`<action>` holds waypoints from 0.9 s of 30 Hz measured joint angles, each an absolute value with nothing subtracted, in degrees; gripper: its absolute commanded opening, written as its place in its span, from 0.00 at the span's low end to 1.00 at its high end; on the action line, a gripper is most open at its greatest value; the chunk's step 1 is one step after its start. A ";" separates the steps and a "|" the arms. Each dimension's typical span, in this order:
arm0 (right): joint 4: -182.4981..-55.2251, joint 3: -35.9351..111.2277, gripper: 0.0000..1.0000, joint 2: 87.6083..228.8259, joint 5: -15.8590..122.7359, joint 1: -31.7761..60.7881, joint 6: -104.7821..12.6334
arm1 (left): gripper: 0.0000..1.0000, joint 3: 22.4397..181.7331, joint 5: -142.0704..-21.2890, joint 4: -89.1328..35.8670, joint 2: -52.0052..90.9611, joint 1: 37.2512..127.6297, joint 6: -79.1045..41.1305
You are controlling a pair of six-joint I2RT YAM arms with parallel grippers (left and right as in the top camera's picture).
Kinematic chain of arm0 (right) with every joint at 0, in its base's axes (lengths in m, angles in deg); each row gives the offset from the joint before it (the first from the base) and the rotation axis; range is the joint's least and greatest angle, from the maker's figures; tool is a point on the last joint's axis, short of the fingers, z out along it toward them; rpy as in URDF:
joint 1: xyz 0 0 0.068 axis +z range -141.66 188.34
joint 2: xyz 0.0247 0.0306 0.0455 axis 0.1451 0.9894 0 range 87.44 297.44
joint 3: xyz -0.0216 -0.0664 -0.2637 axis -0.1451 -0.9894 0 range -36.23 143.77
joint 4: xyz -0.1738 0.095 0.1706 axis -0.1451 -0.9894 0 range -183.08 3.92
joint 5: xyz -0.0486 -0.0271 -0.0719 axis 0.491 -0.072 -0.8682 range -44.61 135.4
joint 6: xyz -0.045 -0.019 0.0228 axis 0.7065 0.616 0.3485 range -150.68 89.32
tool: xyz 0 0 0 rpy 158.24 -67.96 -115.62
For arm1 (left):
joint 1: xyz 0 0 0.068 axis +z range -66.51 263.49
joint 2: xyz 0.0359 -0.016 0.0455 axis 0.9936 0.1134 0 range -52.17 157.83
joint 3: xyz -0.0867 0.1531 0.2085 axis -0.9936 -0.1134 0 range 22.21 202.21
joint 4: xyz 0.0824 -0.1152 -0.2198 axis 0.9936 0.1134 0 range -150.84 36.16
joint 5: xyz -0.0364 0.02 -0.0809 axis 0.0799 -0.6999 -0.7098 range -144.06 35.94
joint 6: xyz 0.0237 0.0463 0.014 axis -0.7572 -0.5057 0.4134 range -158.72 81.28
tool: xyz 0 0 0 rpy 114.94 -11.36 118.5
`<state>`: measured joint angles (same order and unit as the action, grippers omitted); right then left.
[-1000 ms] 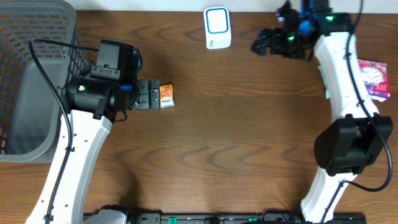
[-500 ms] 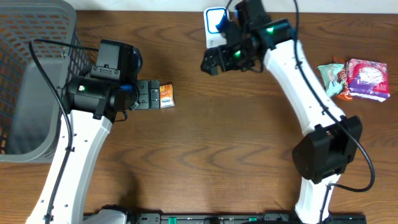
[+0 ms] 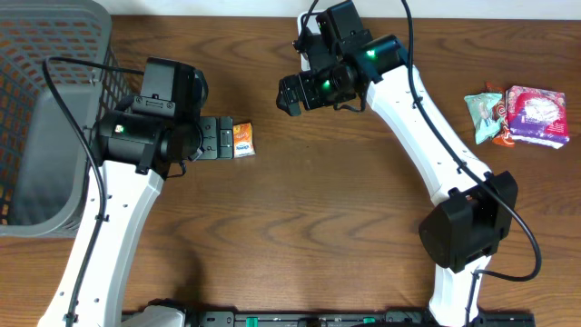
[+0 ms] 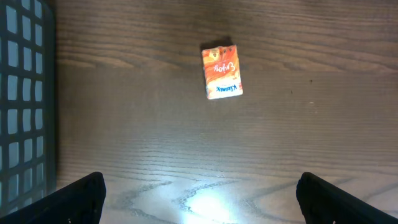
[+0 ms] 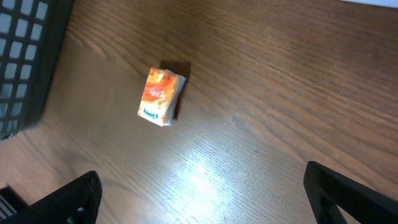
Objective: Scan the item barcode
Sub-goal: 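Grasp the orange box with the right gripper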
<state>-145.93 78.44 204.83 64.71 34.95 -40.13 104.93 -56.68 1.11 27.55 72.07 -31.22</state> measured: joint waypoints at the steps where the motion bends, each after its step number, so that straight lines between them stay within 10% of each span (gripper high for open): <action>1: -145.67 78.44 0.99 204.83 64.64 35.00 -40.50 | 0.98 104.93 -56.70 1.11 27.55 72.07 -31.22; 27: -134.68 78.44 0.84 211.73 63.63 39.94 -55.17 | 0.98 104.93 -56.70 1.11 27.55 72.07 -31.22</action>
<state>-134.68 78.44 211.73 63.63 39.94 -55.17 104.93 -56.70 1.11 27.55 72.07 -31.22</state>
